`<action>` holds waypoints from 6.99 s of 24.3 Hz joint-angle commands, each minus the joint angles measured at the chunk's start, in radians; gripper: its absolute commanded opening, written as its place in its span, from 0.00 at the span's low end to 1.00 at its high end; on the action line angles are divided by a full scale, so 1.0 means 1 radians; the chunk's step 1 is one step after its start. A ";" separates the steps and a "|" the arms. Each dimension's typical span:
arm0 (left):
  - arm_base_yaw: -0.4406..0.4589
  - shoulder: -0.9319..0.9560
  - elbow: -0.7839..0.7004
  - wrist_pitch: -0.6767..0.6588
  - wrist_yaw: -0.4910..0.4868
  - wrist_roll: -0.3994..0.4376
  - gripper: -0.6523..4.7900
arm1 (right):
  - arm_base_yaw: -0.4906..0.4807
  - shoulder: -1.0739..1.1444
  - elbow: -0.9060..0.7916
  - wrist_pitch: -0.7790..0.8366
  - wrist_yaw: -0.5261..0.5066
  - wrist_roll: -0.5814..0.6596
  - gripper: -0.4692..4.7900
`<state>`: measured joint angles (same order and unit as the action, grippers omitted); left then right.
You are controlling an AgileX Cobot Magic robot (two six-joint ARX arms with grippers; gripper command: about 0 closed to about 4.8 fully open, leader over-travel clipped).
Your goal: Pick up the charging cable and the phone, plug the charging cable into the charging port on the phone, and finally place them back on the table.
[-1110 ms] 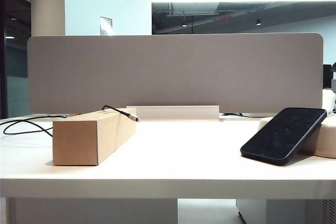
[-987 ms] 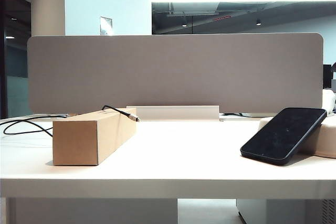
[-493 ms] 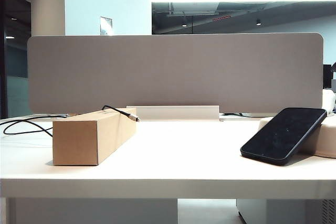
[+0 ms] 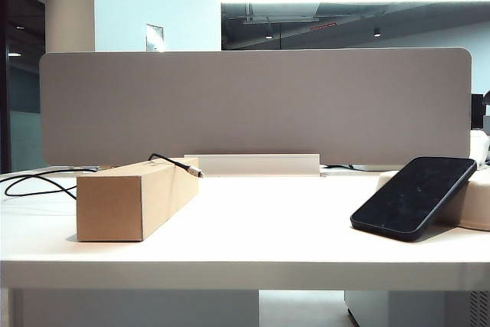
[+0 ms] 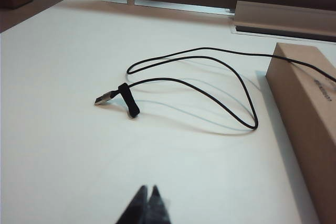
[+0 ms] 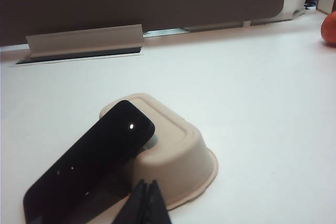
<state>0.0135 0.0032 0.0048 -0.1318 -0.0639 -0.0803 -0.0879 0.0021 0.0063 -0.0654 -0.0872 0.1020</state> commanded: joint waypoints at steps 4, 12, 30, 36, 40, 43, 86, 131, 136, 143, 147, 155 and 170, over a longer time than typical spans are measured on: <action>0.001 0.001 0.005 0.013 0.115 -0.008 0.11 | 0.000 0.002 0.012 -0.014 -0.054 0.046 0.09; 0.001 0.001 0.021 0.014 0.228 -0.056 0.11 | 0.000 0.008 0.094 -0.080 -0.054 0.055 0.09; 0.001 0.117 0.225 -0.049 0.316 -0.085 0.11 | 0.000 0.246 0.310 -0.223 -0.212 0.288 0.09; 0.001 0.229 0.298 -0.055 0.348 -0.084 0.11 | 0.000 0.298 0.311 -0.222 -0.270 0.321 0.18; 0.000 0.332 0.345 -0.055 0.406 -0.044 0.11 | 0.000 0.349 0.311 -0.222 -0.314 0.327 0.19; 0.000 0.414 0.381 -0.055 0.452 -0.023 0.11 | 0.000 0.389 0.311 -0.222 -0.323 0.358 0.19; -0.137 0.859 0.699 -0.098 0.443 0.111 0.11 | 0.060 1.287 0.334 0.428 -0.488 0.553 0.82; -0.297 1.236 0.930 -0.092 0.400 0.181 0.11 | 0.139 1.631 0.435 0.690 -0.379 0.553 0.81; -0.297 1.236 0.930 -0.092 0.400 0.181 0.11 | 0.158 1.663 0.435 0.729 -0.378 0.553 0.70; -0.297 1.235 0.930 -0.091 0.400 0.181 0.11 | 0.167 1.673 0.435 0.733 -0.355 0.552 0.42; -0.297 1.235 0.930 -0.091 0.400 0.181 0.11 | 0.168 1.672 0.435 0.749 -0.364 0.553 0.10; -0.297 1.236 0.930 -0.073 0.409 0.214 0.11 | 0.174 1.644 0.435 0.864 -0.555 0.558 0.08; -0.313 1.496 1.282 -0.295 0.397 0.397 0.11 | 0.174 1.204 0.435 0.762 -0.656 0.521 0.08</action>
<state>-0.2996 1.4899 1.2636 -0.4042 0.3317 0.2859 0.0868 1.2263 0.4339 0.6899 -0.7357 0.6453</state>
